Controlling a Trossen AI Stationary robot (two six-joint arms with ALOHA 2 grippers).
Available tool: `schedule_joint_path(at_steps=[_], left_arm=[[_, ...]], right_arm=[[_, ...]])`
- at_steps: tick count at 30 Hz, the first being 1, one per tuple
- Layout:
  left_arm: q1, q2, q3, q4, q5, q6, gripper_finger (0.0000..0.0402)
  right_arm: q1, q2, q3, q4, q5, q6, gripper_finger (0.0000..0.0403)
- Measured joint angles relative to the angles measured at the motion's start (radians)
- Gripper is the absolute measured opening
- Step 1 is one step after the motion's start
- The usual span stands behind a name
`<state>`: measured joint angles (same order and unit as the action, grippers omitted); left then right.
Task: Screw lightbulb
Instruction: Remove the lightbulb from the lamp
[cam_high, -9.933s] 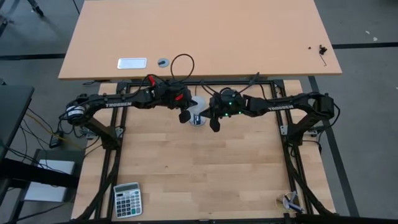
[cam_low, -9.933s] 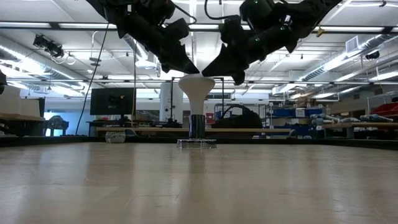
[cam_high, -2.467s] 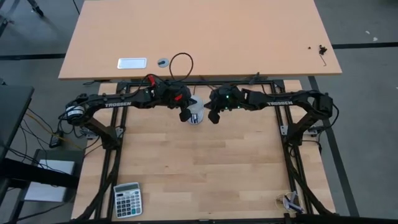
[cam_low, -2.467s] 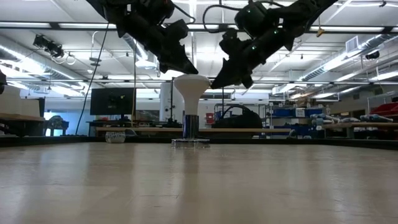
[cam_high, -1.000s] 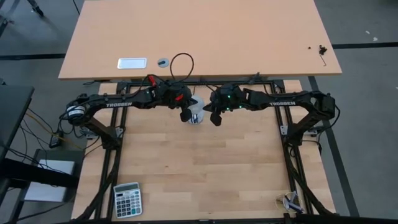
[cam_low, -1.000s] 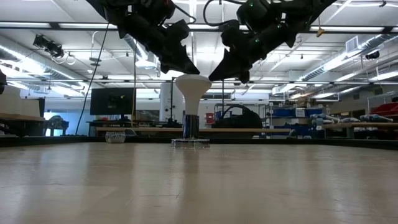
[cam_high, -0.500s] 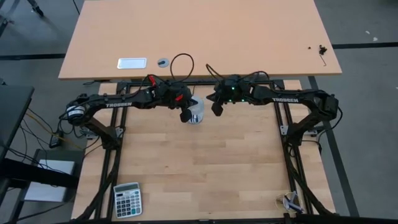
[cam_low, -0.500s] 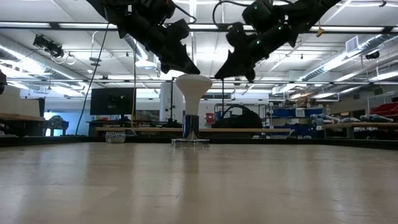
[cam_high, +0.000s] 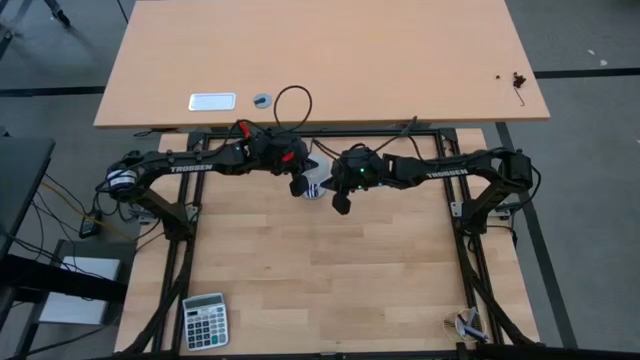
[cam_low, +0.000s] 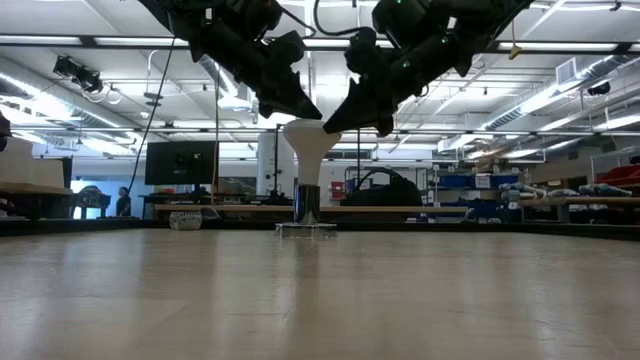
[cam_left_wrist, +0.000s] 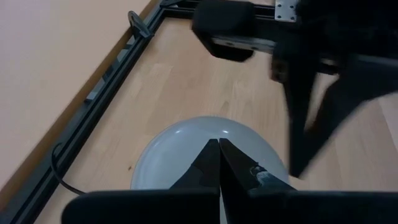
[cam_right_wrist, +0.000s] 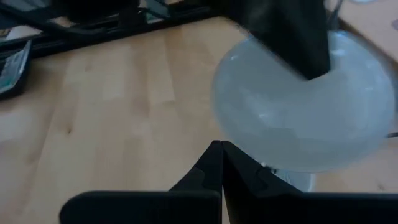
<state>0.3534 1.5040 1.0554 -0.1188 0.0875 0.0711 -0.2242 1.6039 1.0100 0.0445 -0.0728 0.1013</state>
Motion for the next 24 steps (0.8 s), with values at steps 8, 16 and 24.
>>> schedule_joint_path(at_steps=[8, 16, 24], left_arm=[[0.001, 0.0, 0.0, -0.005, -0.016, -0.001, 0.0], [0.002, -0.001, 0.0, -0.031, -0.012, -0.009, 0.0], [-0.001, 0.0, 0.0, -0.031, 0.001, -0.018, 0.0]], right_arm=[[-0.041, -0.002, 0.0, 0.0, 0.001, 0.003, 0.0011], [-0.118, -0.002, 0.0, -0.028, 0.028, 0.013, 0.0011], [-0.222, -0.019, 0.0, -0.038, 0.019, 0.022, 0.0011]])
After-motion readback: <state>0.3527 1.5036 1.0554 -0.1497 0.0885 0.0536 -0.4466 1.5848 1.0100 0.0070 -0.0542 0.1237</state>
